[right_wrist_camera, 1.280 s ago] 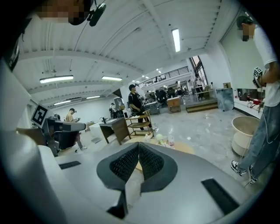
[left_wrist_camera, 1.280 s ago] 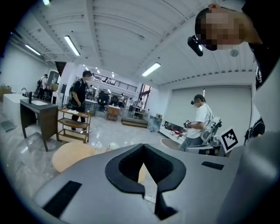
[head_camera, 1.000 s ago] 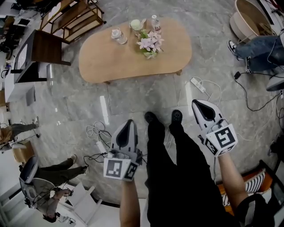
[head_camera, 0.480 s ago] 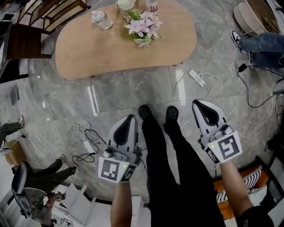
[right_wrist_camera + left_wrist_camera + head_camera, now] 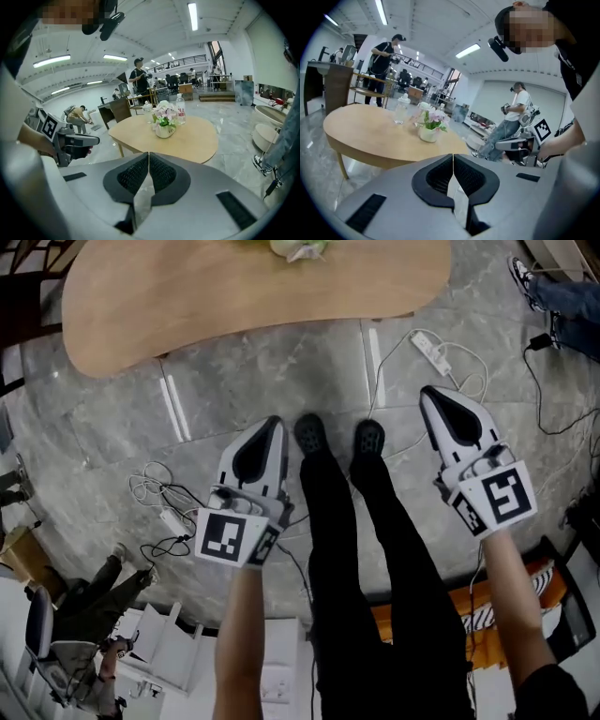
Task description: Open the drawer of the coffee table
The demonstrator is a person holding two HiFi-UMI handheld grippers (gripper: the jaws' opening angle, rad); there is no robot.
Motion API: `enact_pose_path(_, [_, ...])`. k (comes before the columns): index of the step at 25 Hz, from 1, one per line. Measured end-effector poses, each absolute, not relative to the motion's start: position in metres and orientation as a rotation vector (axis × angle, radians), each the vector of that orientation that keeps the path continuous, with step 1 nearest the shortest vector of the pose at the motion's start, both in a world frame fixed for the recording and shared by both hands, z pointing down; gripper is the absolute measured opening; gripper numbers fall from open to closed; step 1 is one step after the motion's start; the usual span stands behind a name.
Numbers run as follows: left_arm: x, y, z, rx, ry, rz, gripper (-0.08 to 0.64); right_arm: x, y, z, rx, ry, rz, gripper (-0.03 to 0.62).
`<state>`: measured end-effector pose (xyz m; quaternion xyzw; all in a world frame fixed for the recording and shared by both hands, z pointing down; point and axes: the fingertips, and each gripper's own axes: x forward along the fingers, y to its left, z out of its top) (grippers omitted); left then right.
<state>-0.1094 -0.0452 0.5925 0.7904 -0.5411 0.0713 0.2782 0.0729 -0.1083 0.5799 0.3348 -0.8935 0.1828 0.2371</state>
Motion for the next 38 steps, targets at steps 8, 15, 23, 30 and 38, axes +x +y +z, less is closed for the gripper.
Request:
enact_pose_path(8, [-0.14,-0.073,0.683,2.144,-1.341,0.306,0.014,0.059,-0.135,0.651,0.934,-2.387,0.507,0.014])
enact_pose_path(15, [-0.182,-0.096,0.753,2.082,-1.322,0.401,0.114,0.061,-0.145,0.711,0.916,-2.29,0.536,0.014])
enact_pose_path(23, [-0.214,-0.123,0.807,1.991,-1.382,0.403,0.209,0.085,-0.177,0.763,0.979,-2.174,0.49,0.161])
enact_pose_path(30, [-0.224,-0.152,0.842,1.97,-1.423,0.51,0.323,0.103,-0.215,0.797,1.046,-2.084,0.415,0.241])
enact_pose_path(38, [-0.231,-0.176,0.853,1.96,-1.466,0.608,0.41,0.119,-0.239,0.818,1.043,-2.031,0.392,0.253])
